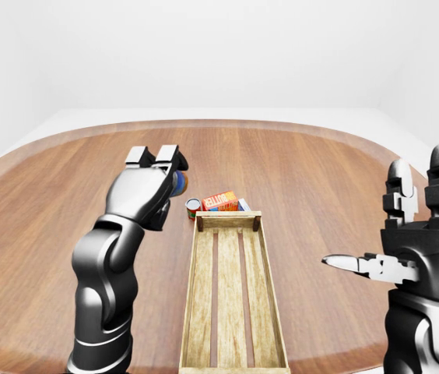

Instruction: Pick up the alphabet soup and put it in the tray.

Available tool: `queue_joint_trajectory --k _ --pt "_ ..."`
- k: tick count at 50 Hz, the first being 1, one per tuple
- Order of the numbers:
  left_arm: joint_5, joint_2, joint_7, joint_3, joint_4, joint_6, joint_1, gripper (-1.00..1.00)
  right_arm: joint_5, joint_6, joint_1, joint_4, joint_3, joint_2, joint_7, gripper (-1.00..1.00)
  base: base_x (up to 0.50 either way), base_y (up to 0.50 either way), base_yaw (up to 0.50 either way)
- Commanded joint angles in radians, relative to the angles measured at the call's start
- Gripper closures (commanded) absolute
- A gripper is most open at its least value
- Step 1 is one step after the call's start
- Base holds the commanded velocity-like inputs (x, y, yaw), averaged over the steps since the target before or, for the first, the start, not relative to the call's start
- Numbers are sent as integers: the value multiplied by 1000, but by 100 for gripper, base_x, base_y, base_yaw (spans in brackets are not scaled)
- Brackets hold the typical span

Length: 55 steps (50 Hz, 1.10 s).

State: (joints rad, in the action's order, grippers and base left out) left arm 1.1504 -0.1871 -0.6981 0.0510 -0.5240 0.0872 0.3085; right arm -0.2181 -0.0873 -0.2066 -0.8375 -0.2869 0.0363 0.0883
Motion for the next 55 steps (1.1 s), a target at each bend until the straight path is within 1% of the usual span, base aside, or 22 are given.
queue_joint_trajectory --k 1,3,4,5,7,11,15,17,20,21,22,24,26,27,30,35,39,41,51,52,53,55 --pt "80 174 0 -179 -46 0 -50 100 -2 0 -2 -12 1 1 -2 -100 0 0 0" --pt "100 195 0 -203 -27 0 -53 100 -8 0 -3 -24 -5 1 -1 -100 0 0 0" --pt "121 219 0 -239 8 0 -61 100 -11 0 -3 -27 -10 1 -1 -100 0 0 0" --pt "123 223 0 -240 10 0 -62 100 -11 0 -3 -28 -11 1 0 -100 0 0 0" --pt "137 254 0 -289 59 0 -105 100 -5 0 -2 -24 -7 2 -1 -100 0 0 0" --pt "162 281 0 -356 162 0 -154 100 -2 0 -7 -28 2 6 0 -100 0 0 0" --pt "177 301 0 -398 223 0 -163 100 -7 0 -10 -35 -3 6 1 -100 0 0 0" --pt "184 319 0 -418 269 0 -163 100 -4 0 -7 -30 0 7 0 -100 0 0 0" --pt "169 350 0 -444 303 0 -175 100 4 0 -5 -19 15 7 -1 -100 0 0 0" --pt "174 343 0 -458 314 0 -180 100 5 0 -6 -20 17 6 -2 -100 0 0 0" --pt "180 346 0 -473 375 0 -182 100 3 0 -8 -25 18 6 -1 -100 0 0 0" --pt "186 346 0 -487 408 0 -186 100 -2 0 -10 -32 14 5 0 -100 0 0 0" --pt "192 347 0 -491 469 0 -182 100 -9 0 -7 -38 4 4 1 -100 0 0 0" --pt "202 337 0 -491 491 0 -176 100 -12 0 -6 -37 4 5 3 -100 0 0 0" --pt "187 353 0 -491 502 0 -186 100 -7 0 -7 -35 9 5 3 -100 0 0 0" --pt "189 347 0 -489 584 0 -177 100 -9 0 -4 -33 11 4 1 -100 0 0 0" --pt "191 352 0 -484 617 0 -169 100 -3 0 -3 -29 16 3 -1 -100 0 0 0" --pt "192 354 0 -477 663 0 -157 100 -3 0 -4 -29 19 3 -1 -100 0 0 0" --pt "234 352 0 -463 738 0 -136 100 -3 0 -7 -25 21 4 1 -100 0 0 0" --pt "248 352 3 -461 752 0 -131 100 -3 0 -7 -25 22 4 1 -100 0 0 0" --pt "267 351 31 -457 777 0 -118 100 -2 0 -7 -25 23 4 1 -100 0 0 0" --pt "267 357 53 -445 813 0 -104 100 0 0 -9 -25 25 4 1 -100 0 0 0"
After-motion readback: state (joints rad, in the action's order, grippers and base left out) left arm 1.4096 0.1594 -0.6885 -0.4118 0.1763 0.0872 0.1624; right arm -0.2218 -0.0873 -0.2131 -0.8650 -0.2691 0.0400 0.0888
